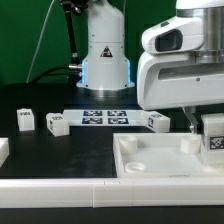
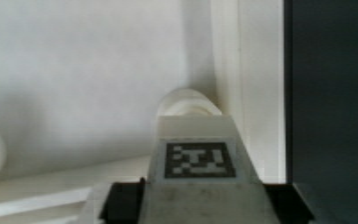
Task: Assemble one leg
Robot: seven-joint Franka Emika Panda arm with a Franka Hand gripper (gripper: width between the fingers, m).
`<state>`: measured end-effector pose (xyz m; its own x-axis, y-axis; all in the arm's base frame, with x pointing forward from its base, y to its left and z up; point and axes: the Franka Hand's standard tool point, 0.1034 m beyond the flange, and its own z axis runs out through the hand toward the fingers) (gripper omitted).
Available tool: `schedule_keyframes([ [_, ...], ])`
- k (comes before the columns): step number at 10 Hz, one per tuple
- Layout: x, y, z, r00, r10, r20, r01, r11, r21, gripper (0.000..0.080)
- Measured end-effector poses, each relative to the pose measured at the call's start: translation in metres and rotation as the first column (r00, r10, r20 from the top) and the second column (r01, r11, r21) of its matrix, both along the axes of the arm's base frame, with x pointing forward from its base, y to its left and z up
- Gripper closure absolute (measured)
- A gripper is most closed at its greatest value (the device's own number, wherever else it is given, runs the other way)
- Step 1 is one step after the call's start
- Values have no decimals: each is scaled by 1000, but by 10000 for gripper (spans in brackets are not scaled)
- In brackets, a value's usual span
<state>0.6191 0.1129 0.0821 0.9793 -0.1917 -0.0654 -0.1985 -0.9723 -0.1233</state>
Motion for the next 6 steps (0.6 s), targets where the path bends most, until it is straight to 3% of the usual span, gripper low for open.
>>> schedule_keyframes([
  [3,-2,6,-1,882,-470,-31,469,882,-43,509],
  [6,-1,8,-2,689,-723,-54,720,691,-66,509],
])
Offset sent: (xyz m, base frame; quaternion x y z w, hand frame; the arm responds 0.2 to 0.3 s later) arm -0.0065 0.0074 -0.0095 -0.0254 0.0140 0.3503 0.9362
